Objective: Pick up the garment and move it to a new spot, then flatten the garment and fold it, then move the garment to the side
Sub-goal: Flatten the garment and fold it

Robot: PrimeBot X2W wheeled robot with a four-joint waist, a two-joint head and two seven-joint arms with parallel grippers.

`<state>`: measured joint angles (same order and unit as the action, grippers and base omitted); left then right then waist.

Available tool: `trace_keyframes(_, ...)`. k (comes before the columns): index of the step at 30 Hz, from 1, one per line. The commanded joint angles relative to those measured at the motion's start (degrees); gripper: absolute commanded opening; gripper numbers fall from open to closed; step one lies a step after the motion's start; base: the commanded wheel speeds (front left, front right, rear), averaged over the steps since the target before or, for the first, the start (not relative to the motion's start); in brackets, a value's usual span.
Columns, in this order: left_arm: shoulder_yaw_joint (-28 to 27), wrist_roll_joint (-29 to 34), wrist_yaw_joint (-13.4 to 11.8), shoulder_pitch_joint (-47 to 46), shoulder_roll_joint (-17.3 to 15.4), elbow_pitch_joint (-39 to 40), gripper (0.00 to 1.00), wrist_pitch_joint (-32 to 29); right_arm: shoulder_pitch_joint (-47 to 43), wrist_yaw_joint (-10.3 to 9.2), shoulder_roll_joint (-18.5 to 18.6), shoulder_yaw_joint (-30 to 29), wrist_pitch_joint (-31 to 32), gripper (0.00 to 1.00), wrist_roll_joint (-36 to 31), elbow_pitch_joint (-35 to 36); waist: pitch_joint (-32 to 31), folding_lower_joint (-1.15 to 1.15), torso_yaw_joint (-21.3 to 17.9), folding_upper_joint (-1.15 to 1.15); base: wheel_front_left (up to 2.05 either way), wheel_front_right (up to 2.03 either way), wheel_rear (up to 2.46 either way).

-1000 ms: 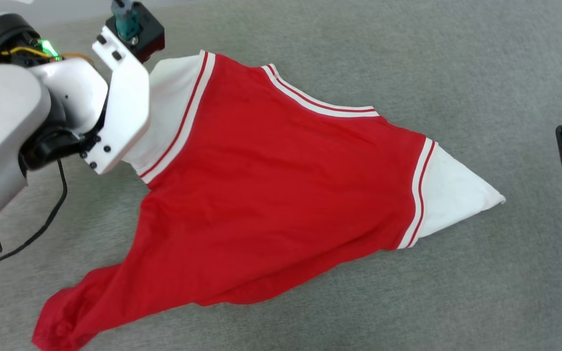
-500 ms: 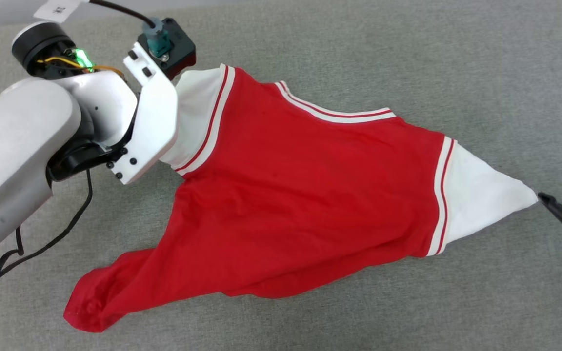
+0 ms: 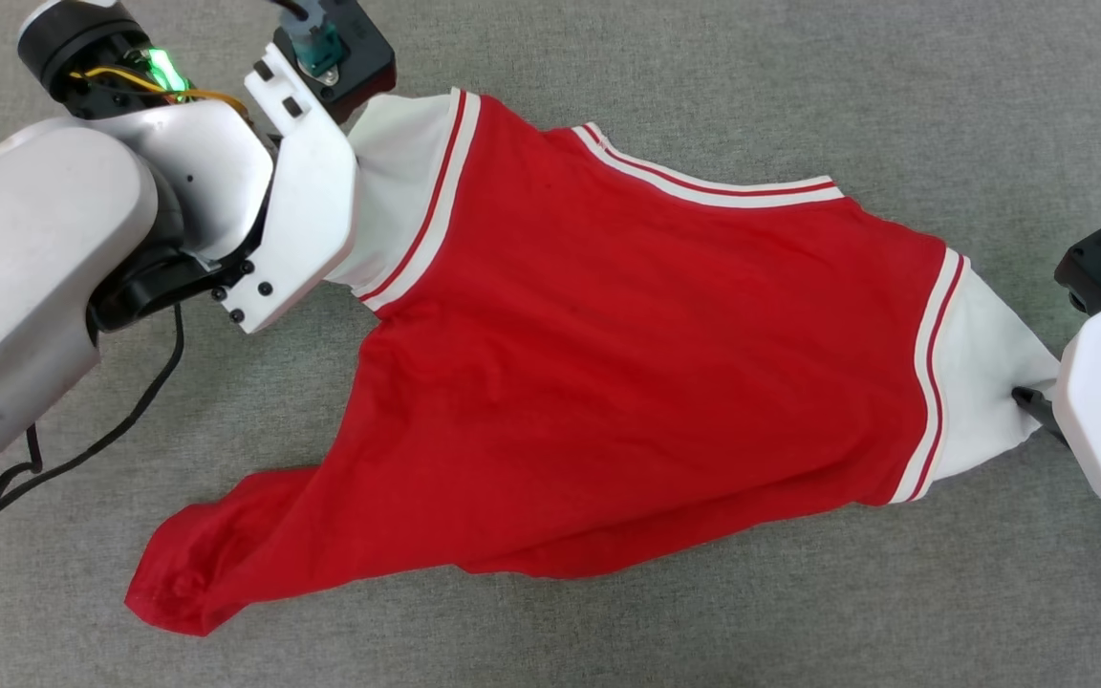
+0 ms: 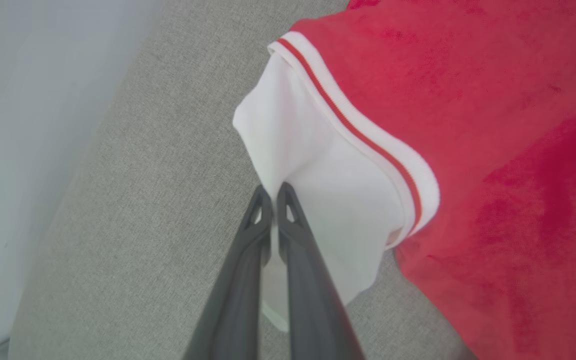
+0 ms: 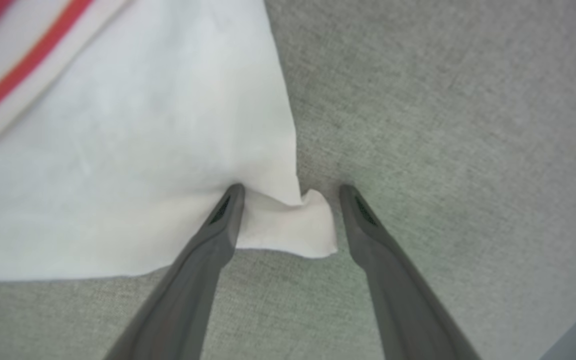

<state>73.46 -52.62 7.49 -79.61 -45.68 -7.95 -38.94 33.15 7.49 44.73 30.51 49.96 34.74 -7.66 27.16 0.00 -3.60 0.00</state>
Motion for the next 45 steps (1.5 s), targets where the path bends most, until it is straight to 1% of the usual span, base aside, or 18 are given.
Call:
trace_keyframes(1, -0.11, 0.21, -0.13, -0.27, 0.14, -0.36, 0.0, 0.47, -2.21, 0.03, -2.35, 3.84, 0.02, 1.0, 1.14, -2.26, 0.36, 0.0, 0.22, 0.0, 0.0, 0.0, 0.0)
trace_keyframes(2, -0.1, 0.22, -0.13, -0.02, 0.05, -0.48, 0.0, 0.68, -2.19, 0.08, -2.74, 4.67, -0.59, 1.0, 1.73, -2.51, 0.38, 0.0, 0.17, 0.0, 0.0, 0.0, 0.0)
trace_keyframes(3, -0.1, 0.31, -0.13, 0.27, 0.03, -0.6, 0.0, 0.84, -1.91, 0.08, -3.04, 5.17, -1.51, 0.49, 2.09, -2.67, 0.31, 0.0, 0.11, 0.0, 0.0, 0.0, 0.0)
trace_keyframes(4, -0.11, 0.37, -0.13, 0.62, -0.03, -0.74, 0.0, 0.91, -1.67, 0.08, -3.08, 5.97, -1.83, 0.0, 2.4, -2.75, 0.11, 0.0, -0.01, 0.0, 0.0, 0.0, 0.0)
trace_keyframes(6, -0.1, 0.35, -0.13, 1.26, -0.15, -1.24, 0.0, 1.42, -0.91, 0.08, -2.65, 6.34, -3.39, 0.0, 2.7, -3.05, -0.46, 0.0, -0.33, 0.0, 0.0, 0.0, 0.0)
trace_keyframes(9, -0.1, 0.21, -0.13, 2.46, 0.11, -2.2, 0.0, 2.71, 0.87, -0.02, -1.78, 5.0, -6.99, 0.0, 1.98, -3.49, -2.06, 0.0, -0.72, 0.0, 0.0, 0.0, 0.0)
trace_keyframes(15, -0.11, 0.48, -0.13, 5.38, 0.72, -4.15, 0.0, 7.46, 3.85, -0.03, -0.93, 1.4, -14.6, 0.0, 0.7, -3.6, -7.78, 0.0, -0.86, 0.0, 0.0, 0.0, 0.0)
trace_keyframes(20, -0.12, 0.68, -0.13, 5.74, 1.26, -4.82, 0.0, 12.68, 5.43, -0.03, -0.27, -0.67, -18.18, 0.0, -0.35, -2.17, -12.85, 0.0, 0.2, 0.0, 0.0, 0.0, 0.0)
trace_keyframes(25, -0.89, 0.25, -0.13, 2.58, 2.52, -6.2, 0.0, 18.04, 8.58, -0.03, -0.96, -4.69, -20.98, 0.0, -2.0, -1.67, -16.13, 0.0, 1.75, 0.0, 0.0, 0.0, 0.0)
trace_keyframes(29, -2.55, 1.89, -0.14, -1.17, 3.99, -8.5, 0.0, 22.1, 12.34, -0.03, -2.63, -8.54, -22.52, 0.0, -3.85, -2.15, -17.66, 0.0, 2.9, 0.0, 0.0, 0.0, 0.0)
trace_keyframes(32, -4.09, 3.07, -0.15, -4.8, 5.53, -11.0, 0.0, 24.57, 16.19, -0.03, -4.09, -10.94, -22.46, 0.0, -5.16, -3.05, -17.86, 0.0, 3.46, 0.0, 0.0, 0.0, 0.0)
trace_keyframes(35, -5.63, 3.8, -0.18, -8.29, 7.77, -14.09, 0.0, 26.48, 21.77, -0.03, -6.87, -13.35, -22.36, 0.0, -7.03, -4.78, -16.86, 0.0, 3.92, 0.0, 0.0, 0.0, 0.0)
trace_keyframes(39, -7.58, 5.78, -0.49, -14.02, 10.73, -18.88, 0.0, 29.7, 30.4, -0.03, -11.14, -15.81, -22.54, 0.0, -11.12, -7.71, -13.65, 0.0, 4.46, 0.0, 0.0, 0.0, 0.0)
trace_keyframes(45, -10.56, 8.43, -1.03, -23.67, 14.25, -26.56, 0.0, 34.18, 44.3, -0.03, -16.42, -17.94, -22.89, 0.0, -18.12, -13.86, -6.21, 0.0, 4.32, 0.0, 0.0, 0.0, 0.0)
